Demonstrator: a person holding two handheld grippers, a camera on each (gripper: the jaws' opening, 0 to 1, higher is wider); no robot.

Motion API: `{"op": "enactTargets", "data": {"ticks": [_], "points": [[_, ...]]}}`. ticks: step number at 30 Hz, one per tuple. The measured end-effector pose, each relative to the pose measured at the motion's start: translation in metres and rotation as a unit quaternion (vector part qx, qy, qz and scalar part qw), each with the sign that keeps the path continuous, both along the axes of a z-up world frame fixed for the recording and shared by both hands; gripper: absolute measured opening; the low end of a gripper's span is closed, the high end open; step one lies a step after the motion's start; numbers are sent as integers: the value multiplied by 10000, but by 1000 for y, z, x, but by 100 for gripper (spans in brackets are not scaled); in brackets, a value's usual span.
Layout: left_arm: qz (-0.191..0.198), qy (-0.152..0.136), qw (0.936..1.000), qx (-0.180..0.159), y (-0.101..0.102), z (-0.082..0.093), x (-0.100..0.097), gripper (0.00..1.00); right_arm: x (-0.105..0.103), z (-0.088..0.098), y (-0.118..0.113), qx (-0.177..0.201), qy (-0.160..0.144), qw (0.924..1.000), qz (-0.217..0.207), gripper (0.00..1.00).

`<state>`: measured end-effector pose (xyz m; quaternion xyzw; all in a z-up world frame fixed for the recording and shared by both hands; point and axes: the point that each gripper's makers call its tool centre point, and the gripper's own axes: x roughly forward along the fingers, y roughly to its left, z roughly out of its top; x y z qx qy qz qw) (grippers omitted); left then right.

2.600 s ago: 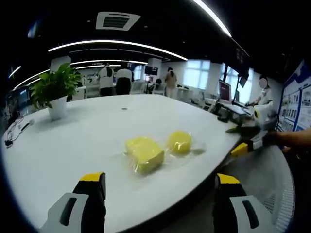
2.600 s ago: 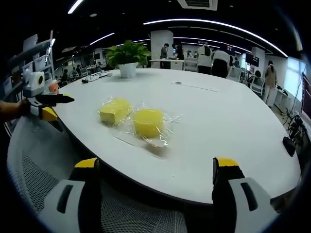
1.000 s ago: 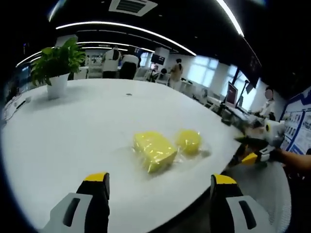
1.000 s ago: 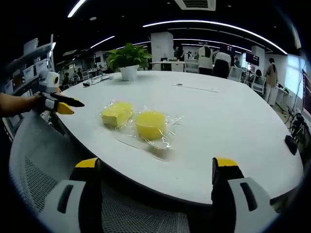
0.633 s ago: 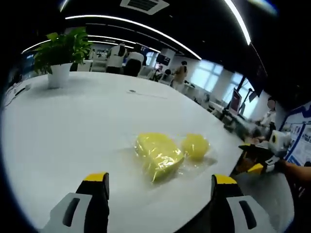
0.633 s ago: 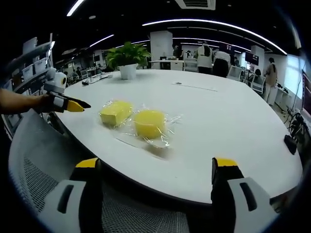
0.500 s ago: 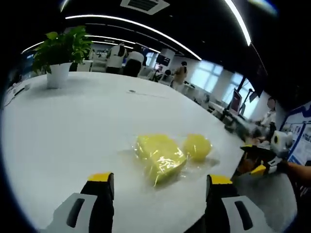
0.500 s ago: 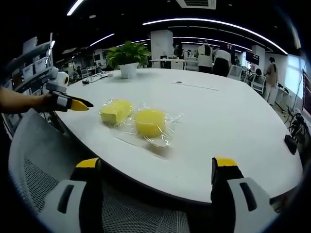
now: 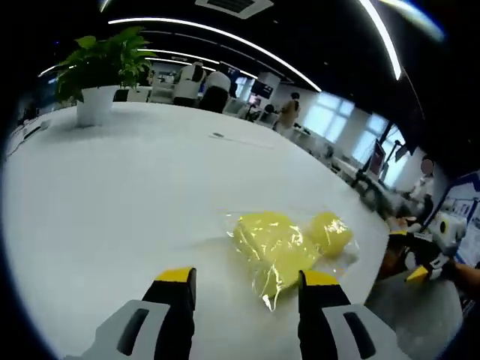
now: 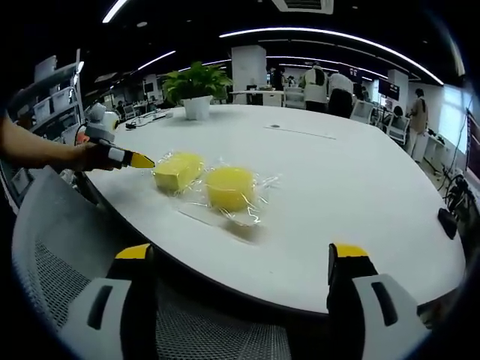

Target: Compare the silicone blocks by pressing each to a similar depth, holding the contact briefly, and releasing to observe deformation and rebound differences across the visible hardness samples.

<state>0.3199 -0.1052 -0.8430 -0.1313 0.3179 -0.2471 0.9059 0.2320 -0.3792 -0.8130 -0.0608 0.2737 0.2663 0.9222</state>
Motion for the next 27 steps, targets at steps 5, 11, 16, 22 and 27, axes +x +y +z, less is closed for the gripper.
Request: {"op": "enactTargets", "data": {"ticks": [5, 11, 16, 22, 27], "points": [[49, 60, 9997, -252, -2, 2, 14, 54, -1, -2, 0, -29, 64, 10000, 8, 89], [101, 169, 9993, -315, -5, -4, 25, 56, -1, -5, -1, -69, 100, 9999, -9, 90], [159, 184, 9985, -500, -9, -1, 34, 54, -1, -6, -1, -112, 110, 9999, -18, 90], [140, 317, 9957, -859, -18, 0, 40, 39, 1, -7, -3, -151, 99, 9998, -72, 91], [334, 359, 9923, -1139, -15, 0, 52, 38, -1, -11, -5, -276, 209, 9994, -71, 90]]}}
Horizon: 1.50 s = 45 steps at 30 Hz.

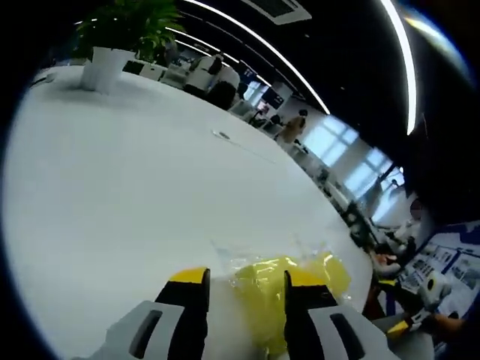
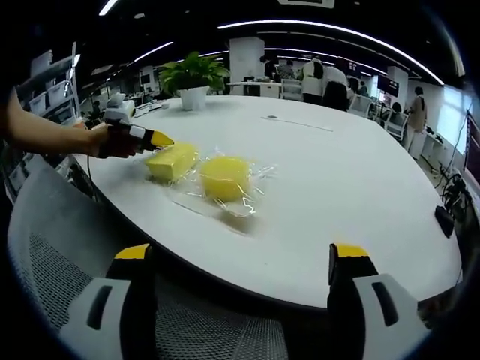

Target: Compare the silicone blocks by pressing each to a similar depth, holding the contact briefly, and releasing to observe deformation and rebound differences across the visible hardness samples.

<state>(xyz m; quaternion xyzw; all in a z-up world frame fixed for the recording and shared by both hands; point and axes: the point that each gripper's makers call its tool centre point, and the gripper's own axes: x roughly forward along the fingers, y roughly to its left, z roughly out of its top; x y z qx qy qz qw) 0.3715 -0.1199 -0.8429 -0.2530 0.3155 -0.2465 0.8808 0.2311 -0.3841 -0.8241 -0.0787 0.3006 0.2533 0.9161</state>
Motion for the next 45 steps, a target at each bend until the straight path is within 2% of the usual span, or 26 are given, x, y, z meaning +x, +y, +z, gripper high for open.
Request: {"op": "enactTargets", "data": {"ticks": [4, 8, 13, 18, 20, 22, 27, 29, 32, 41, 44, 45], "points": [[152, 110, 9995, -251, 6, 0, 6, 34, -2, -3, -1, -82, 86, 9999, 45, 89], [77, 96, 9997, -197, 4, -1, 7, 30, -2, -4, 0, -90, 96, 9999, 46, 88], [293, 248, 9956, -861, 3, 5, 16, 24, -2, -5, 1, -110, 118, 9998, 73, 86], [168, 383, 9961, -772, 2, -5, 14, 19, -2, -4, 1, -96, 104, 9999, 68, 86], [223, 443, 9931, -1059, 0, -2, 14, 18, -1, -4, 1, -92, 94, 9999, 60, 86], [227, 429, 9926, -1109, 2, -2, 14, 14, -1, -4, 1, -87, 98, 9999, 52, 85], [325, 467, 9897, -1311, 3, -3, 15, 10, -1, -4, 1, -91, 92, 9999, 64, 85], [328, 437, 9902, -1283, 3, -4, 15, 7, -1, -4, 1, -87, 85, 9999, 63, 85], [235, 309, 9940, -1021, 2, -5, 15, 3, -1, -4, 2, -91, 88, 9999, 86, 84], [-20, 421, 9956, -839, -3, 0, 11, 0, -1, -3, 2, -86, 81, 9999, 98, 84], [-46, 426, 9952, -877, -3, 9, 9, 0, 0, -3, 2, -75, 62, 9999, 86, 84], [-64, 463, 9932, -1070, -5, 19, 8, 0, 0, -3, 1, -69, 55, 9999, 82, 84]]}}
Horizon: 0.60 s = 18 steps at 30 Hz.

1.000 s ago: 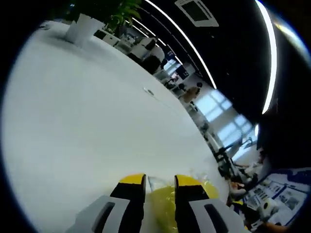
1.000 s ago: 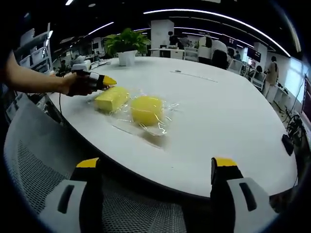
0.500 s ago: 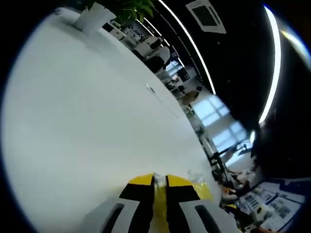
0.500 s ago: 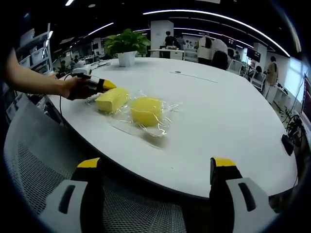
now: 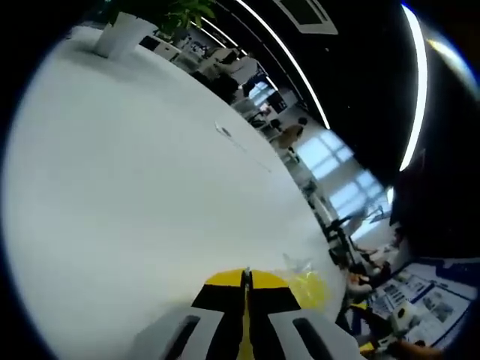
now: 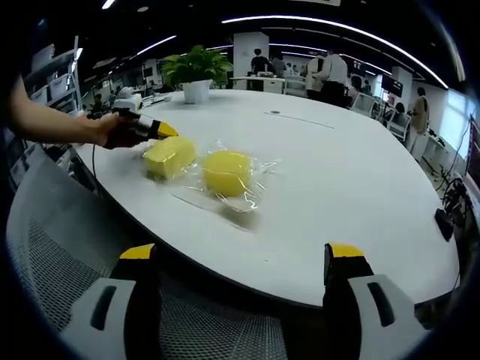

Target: Compare the silicone blocks by pressing each to a similar depth, holding the contact briefly, and releasing to observe deformation and rebound differences across the visible hardness samples.

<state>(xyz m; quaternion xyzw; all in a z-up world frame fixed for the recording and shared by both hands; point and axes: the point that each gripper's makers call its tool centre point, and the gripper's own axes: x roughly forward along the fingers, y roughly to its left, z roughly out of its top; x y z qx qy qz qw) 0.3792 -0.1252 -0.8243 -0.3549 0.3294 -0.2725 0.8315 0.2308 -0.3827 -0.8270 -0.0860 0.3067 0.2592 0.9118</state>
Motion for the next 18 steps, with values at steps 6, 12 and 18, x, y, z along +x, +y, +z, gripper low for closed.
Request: {"op": "enactTargets", "data": {"ticks": [6, 12, 18], "points": [[-299, -696, 9961, 445, -3, 28, -1, 0, 2, 4, 0, 252, 25, 9996, -148, 81], [-456, -993, 9934, 354, -13, 57, -8, 0, 1, 6, 0, 279, -10, 9995, -143, 79], [-602, -1477, 9860, 482, -20, 96, -5, 0, 0, 6, 2, 284, 22, 9995, -108, 77]]}}
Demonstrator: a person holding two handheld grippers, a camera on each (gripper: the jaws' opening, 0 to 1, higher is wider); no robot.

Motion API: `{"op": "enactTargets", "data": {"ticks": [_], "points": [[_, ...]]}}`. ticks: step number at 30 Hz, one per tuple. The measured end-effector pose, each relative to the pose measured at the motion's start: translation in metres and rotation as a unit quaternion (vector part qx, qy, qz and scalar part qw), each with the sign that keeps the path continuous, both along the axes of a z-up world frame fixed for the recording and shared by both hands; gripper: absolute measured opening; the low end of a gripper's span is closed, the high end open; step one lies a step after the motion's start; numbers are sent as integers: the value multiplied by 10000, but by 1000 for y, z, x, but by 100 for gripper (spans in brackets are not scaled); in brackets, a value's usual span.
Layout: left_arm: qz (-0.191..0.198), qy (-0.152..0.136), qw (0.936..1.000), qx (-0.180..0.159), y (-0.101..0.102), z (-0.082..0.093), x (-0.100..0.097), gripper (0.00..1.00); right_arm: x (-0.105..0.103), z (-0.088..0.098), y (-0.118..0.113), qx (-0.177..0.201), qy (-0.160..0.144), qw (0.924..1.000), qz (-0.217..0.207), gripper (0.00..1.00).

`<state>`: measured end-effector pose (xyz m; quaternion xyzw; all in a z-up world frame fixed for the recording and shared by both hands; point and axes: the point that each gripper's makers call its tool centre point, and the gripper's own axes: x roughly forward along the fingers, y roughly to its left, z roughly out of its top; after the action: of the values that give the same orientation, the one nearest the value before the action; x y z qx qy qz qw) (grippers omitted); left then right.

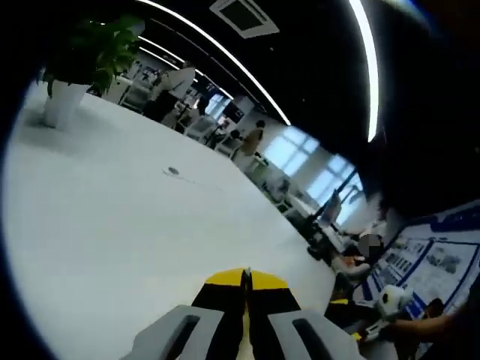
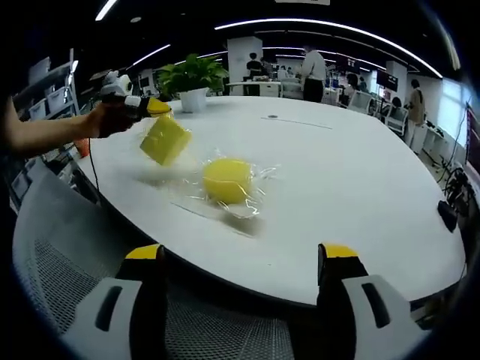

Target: Compare the silicone blocks by pressing each to a similar depth, holding the contact briefly, and releasing to observe deformation and rebound differences across the visible hardness samples.

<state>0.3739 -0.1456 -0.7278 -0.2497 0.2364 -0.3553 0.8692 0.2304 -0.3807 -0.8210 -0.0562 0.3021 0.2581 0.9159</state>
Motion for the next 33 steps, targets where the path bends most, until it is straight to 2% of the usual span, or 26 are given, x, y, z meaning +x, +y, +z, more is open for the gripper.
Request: {"op": "enactTargets", "data": {"ticks": [3, 6, 15, 17, 21, 23, 27, 30, 33], "points": [[-29, -182, 9998, 74, -1, 17, 2, 0, -2, -2, 1, -43, 75, 9999, 57, 78], [-81, -238, 9997, 29, -2, 29, 1, 0, -3, -2, 1, -36, 77, 9999, 67, 78], [-245, -579, 9980, 10, -7, 61, -18, 0, -3, 3, 3, 6, -8, 9999, 123, 75], [-258, -636, 9976, -52, -6, 68, -22, 0, -2, 6, 3, 181, 23, 9998, 51, 74], [-292, -615, 9974, -226, -5, 77, -28, 0, 1, 18, 4, 376, -29, 9993, 49, 74], [-330, -699, 9967, -264, -4, 83, -33, 0, 4, 31, 10, 460, -199, 9987, 102, 72], [-387, -795, 9953, -392, -4, 94, -41, 0, 15, 65, 30, 831, -542, 9947, 276, 71], [-487, -840, 9945, -401, -9, 100, -52, 0, 20, 82, 43, 932, -718, 9921, 429, 71], [-554, -881, 9935, -459, -11, 105, -61, 0, 22, 90, 53, 938, -817, 9907, 557, 70]]}}
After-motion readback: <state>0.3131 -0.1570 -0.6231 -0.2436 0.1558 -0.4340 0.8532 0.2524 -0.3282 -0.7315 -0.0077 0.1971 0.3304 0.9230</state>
